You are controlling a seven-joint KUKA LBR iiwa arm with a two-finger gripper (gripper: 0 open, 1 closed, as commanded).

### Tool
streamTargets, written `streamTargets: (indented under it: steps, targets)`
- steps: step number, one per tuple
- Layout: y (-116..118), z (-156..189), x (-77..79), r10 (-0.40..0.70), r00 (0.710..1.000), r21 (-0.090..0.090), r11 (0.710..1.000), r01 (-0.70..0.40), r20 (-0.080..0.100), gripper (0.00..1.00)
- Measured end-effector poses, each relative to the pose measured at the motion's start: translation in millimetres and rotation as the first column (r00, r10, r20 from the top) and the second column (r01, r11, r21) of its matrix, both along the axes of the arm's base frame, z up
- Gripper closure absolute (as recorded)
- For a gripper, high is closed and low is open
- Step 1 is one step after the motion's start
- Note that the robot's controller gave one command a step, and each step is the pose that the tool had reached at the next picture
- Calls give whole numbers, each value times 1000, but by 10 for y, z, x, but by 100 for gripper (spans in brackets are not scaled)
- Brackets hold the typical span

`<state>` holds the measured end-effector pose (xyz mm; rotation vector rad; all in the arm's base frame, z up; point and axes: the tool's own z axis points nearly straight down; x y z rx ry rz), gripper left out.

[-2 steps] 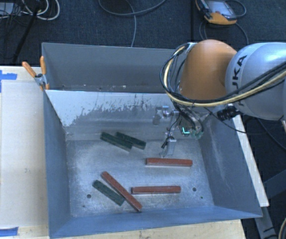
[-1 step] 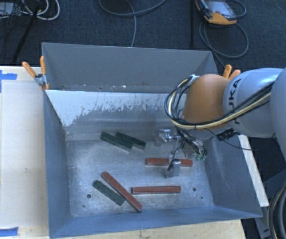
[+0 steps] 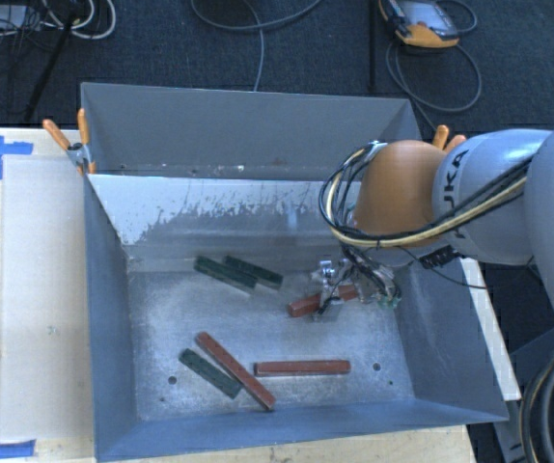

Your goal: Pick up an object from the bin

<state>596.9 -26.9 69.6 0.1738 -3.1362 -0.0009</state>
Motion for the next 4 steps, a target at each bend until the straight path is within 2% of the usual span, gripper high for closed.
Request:
streamTargets:
  steps: [1,2,3,4]
  targets:
    - [-111,1,-3,403,915,0,915,-403,2,100]
    - [-651,20,-59,141,990,0,990,-141,0,100]
    - [-648,21,-58,140,990,1,990,-140,1,0]
    - [-642,24,-56,139,990,2,990,-139,2,100]
